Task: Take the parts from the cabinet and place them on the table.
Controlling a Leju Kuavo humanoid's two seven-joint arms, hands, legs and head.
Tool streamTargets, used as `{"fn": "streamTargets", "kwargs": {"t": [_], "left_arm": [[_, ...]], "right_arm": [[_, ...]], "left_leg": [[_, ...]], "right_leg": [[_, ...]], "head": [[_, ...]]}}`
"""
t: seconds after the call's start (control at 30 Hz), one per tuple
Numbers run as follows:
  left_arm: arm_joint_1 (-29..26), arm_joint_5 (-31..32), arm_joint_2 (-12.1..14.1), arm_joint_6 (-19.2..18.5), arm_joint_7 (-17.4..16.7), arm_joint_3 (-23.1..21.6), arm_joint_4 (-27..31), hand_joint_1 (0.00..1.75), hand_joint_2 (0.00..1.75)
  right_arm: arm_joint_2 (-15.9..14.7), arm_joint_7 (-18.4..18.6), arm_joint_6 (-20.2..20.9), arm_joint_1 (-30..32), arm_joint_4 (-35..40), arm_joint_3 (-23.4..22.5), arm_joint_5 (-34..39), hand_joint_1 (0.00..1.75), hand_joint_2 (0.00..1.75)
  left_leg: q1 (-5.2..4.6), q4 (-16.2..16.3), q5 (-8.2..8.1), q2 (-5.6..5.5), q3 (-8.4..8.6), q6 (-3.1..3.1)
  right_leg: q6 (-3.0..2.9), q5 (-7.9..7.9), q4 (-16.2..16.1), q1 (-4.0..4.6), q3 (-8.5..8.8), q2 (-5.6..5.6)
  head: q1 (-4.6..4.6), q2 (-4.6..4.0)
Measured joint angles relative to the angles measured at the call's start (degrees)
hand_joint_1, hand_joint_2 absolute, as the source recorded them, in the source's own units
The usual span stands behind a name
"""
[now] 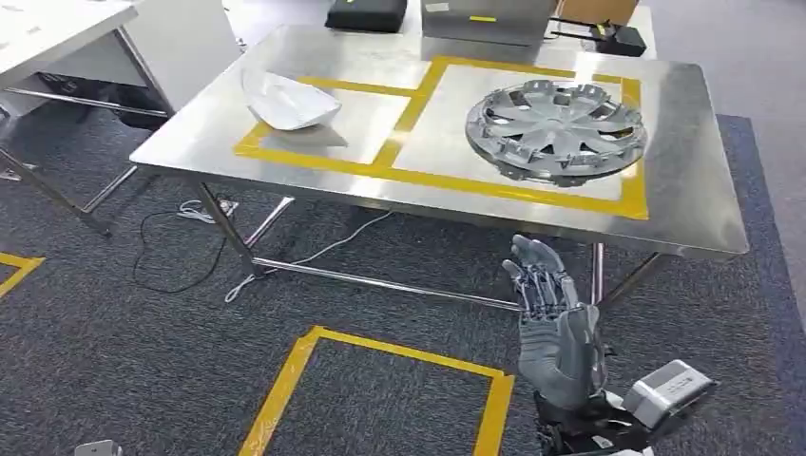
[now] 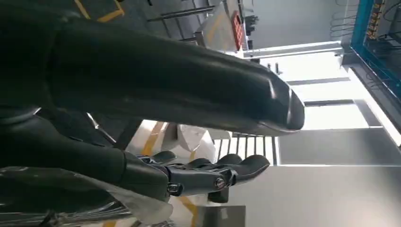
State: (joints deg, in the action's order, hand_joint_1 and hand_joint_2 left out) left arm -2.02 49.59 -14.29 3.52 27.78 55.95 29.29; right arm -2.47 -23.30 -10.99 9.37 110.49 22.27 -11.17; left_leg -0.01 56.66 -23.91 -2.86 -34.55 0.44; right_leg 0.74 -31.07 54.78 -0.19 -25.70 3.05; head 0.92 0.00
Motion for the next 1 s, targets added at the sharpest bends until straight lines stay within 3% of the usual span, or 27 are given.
{"fn": "streamTargets", "kwargs": {"t": [0.03,0.07,0.1,0.2,0.23,0.27,0.33,0.37,0.4,0.43,0.53,0.57,0.6,0.63,0.7,0.73,0.77,0.8,0.83,0.87,0.9,0.93,1.0], "left_arm": [[0.0,0.1,0.0,0.0,0.0,0.2,0.0,0.00,0.00],[-0.1,0.1,0.2,0.0,0.0,0.3,0.0,0.00,0.00],[-0.1,0.1,0.1,0.0,0.0,0.3,0.0,0.00,0.00],[0.0,0.2,0.1,0.0,0.0,0.3,-0.1,0.00,0.00],[-0.1,0.2,0.1,0.0,0.0,0.4,-0.1,0.00,0.00],[-0.2,0.2,0.2,0.0,0.0,0.5,-0.1,0.00,0.00],[-0.3,0.2,0.3,0.0,0.0,0.6,-0.1,0.00,0.00],[-0.3,0.3,0.3,0.0,0.0,0.7,-0.1,0.00,0.00],[-0.2,0.3,0.3,-0.1,0.0,0.7,-0.2,0.00,0.00],[-0.2,0.3,0.3,-0.1,0.1,0.7,-0.2,0.00,0.00],[-0.4,0.5,0.3,-0.1,0.1,0.9,-0.2,0.00,0.00],[-0.4,0.6,0.2,-0.1,0.1,1.0,-0.2,0.00,0.00],[-0.5,0.6,0.1,-0.1,0.1,1.0,-0.2,0.00,0.00],[-0.3,0.7,0.2,-0.1,0.1,1.2,-0.2,0.00,0.00],[-0.3,0.8,0.2,-0.1,0.1,1.2,-0.2,0.00,0.00],[-0.3,0.8,0.2,-0.2,0.1,1.2,-0.2,0.00,0.00],[-0.4,0.9,0.2,-0.2,0.1,1.2,-0.2,0.00,0.00],[-0.4,0.9,0.1,-0.3,0.1,1.3,-0.2,0.00,0.00],[-0.3,0.9,0.1,-0.3,0.1,1.3,-0.2,0.00,0.00],[-0.3,0.9,0.1,-0.3,0.1,1.3,-0.2,0.00,0.00],[-0.3,0.9,0.0,-0.3,0.1,1.3,-0.2,0.00,0.00],[-0.1,0.9,-0.1,-0.3,0.1,1.3,-0.2,0.00,0.00],[-0.3,1.0,-0.1,-0.3,0.0,1.3,-0.2,0.00,0.00]], "right_arm": [[0.0,0.0,-0.1,0.0,0.0,0.0,0.0,0.00,0.00],[0.0,0.0,-0.1,0.0,0.1,0.0,0.0,0.00,0.00],[0.0,0.0,-0.1,0.0,0.2,0.0,0.0,0.00,0.00],[0.0,0.0,-0.1,0.3,0.2,0.0,0.0,0.00,0.00],[0.0,0.0,-0.1,0.3,0.2,0.0,-0.1,0.00,0.00],[0.0,0.0,-0.1,0.3,0.2,0.0,-0.1,0.00,0.00],[0.0,0.0,-0.1,0.3,0.2,0.0,-0.2,0.00,0.00],[0.0,0.0,-0.2,0.2,0.2,0.0,-0.2,0.00,0.00],[0.0,0.0,-0.2,0.2,0.2,0.0,-0.2,0.00,0.00],[0.0,0.0,-0.3,0.2,0.2,0.0,-0.2,0.00,0.00],[0.0,0.0,-0.4,0.1,0.2,0.0,-0.4,0.00,0.00],[0.0,0.0,-0.4,0.1,0.4,0.0,-0.5,0.00,0.00],[0.0,0.0,-0.4,-0.1,0.4,0.0,-0.5,0.00,0.00],[0.0,0.0,-0.4,-0.1,0.4,0.0,-0.6,0.00,0.00],[-0.1,0.1,-0.4,0.3,0.4,0.0,-0.6,0.00,0.00],[-0.1,0.1,-0.5,0.3,0.4,0.0,-0.6,0.00,0.00],[-0.2,0.1,-0.5,0.4,0.4,0.0,-0.6,0.00,0.00],[-0.2,0.2,-0.5,0.4,0.4,0.0,-0.7,0.00,0.00],[-0.2,0.2,-0.5,0.4,0.4,0.0,-0.7,0.00,0.00],[-0.2,0.2,-0.5,0.4,0.4,0.0,-0.7,0.00,0.00],[-0.2,0.2,-0.5,0.4,0.4,0.0,-0.7,0.00,0.00],[-0.2,0.2,-0.5,0.6,0.5,0.0,-0.7,0.00,0.00],[-0.2,0.2,-0.5,0.6,0.6,0.0,-0.7,0.00,0.00]], "left_leg": [[-0.25,0.1,0.32,-0.58,-0.29,-0.43],[-0.03,0.7,-0.82,-0.05,-0.61,-0.45],[0.04,3.0,-2.96,1.11,-1.62,-0.93],[0.53,16.5,-9.69,2.03,-6.62,-2.10],[0.63,18.7,-10.00,2.09,-7.12,-2.36],[0.71,17.9,-8.97,2.16,-6.25,-2.46],[0.76,9.8,-4.57,2.80,-1.41,-2.36],[0.72,4.2,-2.57,4.10,1.70,-2.15],[0.15,1.5,-3.57,6.19,3.59,-1.73],[-0.17,1.1,-3.21,6.19,3.41,-0.90],[-0.19,0.7,-3.40,4.86,2.68,0.30],[0.34,-0.1,-3.01,4.32,2.94,0.86],[0.34,-0.2,-2.84,4.00,2.90,1.16],[0.35,-0.2,-2.65,3.52,2.67,1.45],[0.21,-0.1,-2.48,2.32,2.35,1.70],[0.14,-0.1,-2.46,1.72,2.31,1.72],[0.12,0.0,-2.45,1.08,2.35,1.72],[0.12,0.1,-2.45,0.29,2.38,1.71],[0.12,0.2,-2.45,-0.55,2.42,1.70],[0.12,0.3,-2.42,-1.34,2.47,1.63],[0.26,0.3,-2.36,-1.88,2.29,1.44],[-0.07,0.8,-2.25,-2.52,1.83,1.01],[0.52,0.7,-1.66,-3.80,0.82,0.05]], "right_leg": [[-0.13,0.39,-0.4,-0.29,-0.27,-0.54],[-0.46,0.81,-0.7,-0.65,-0.18,-1.43],[-0.87,1.02,-0.7,-0.64,-0.40,-1.83],[-0.98,1.11,-0.3,-0.52,-1.07,-4.05],[-0.98,1.11,0.0,-0.51,-1.28,-4.82],[-0.95,1.09,0.2,-0.51,-1.41,-5.46],[-0.72,0.93,0.4,-0.52,-1.38,-6.63],[-0.47,0.76,0.5,-0.50,-1.23,-7.21],[-0.15,0.57,0.6,-0.13,-1.54,-7.69],[0.04,0.48,0.7,-0.02,-1.93,-8.20],[0.96,0.62,0.6,0.15,-1.23,-9.65],[1.36,-0.20,0.8,-0.02,-1.74,-9.25],[1.56,-1.56,2.4,-0.08,-2.28,-6.56],[1.61,-3.96,6.6,-0.16,-4.31,-4.53],[1.77,-7.56,16.7,-0.26,-9.32,-3.36],[1.77,-7.85,19.6,-0.25,-11.05,-3.23],[1.71,-6.64,19.6,-0.25,-11.43,-3.20],[1.57,-4.07,16.7,-0.26,-10.45,-3.12],[1.39,-0.87,11.7,-0.30,-8.43,-2.76],[1.09,2.14,6.0,-0.40,-6.04,-1.46],[0.79,2.28,3.0,-0.58,-4.66,1.60],[0.76,2.31,2.0,-0.85,-4.42,2.65],[0.53,1.95,2.0,-0.50,-4.24,1.61]], "head": [[-0.13,0.00],[-0.04,0.00],[-0.39,0.00],[-0.48,0.00],[-0.50,0.00],[-0.48,0.00],[-0.48,0.00],[-0.50,0.00],[-0.55,0.00],[-0.44,0.00],[-0.42,0.00],[-0.42,0.00],[-0.13,0.00],[0.09,0.00],[0.11,0.00],[0.11,0.00],[0.11,0.00],[0.13,0.00],[0.11,0.00],[0.13,0.00],[0.07,0.00],[-0.04,0.00],[0.02,0.00]]}}
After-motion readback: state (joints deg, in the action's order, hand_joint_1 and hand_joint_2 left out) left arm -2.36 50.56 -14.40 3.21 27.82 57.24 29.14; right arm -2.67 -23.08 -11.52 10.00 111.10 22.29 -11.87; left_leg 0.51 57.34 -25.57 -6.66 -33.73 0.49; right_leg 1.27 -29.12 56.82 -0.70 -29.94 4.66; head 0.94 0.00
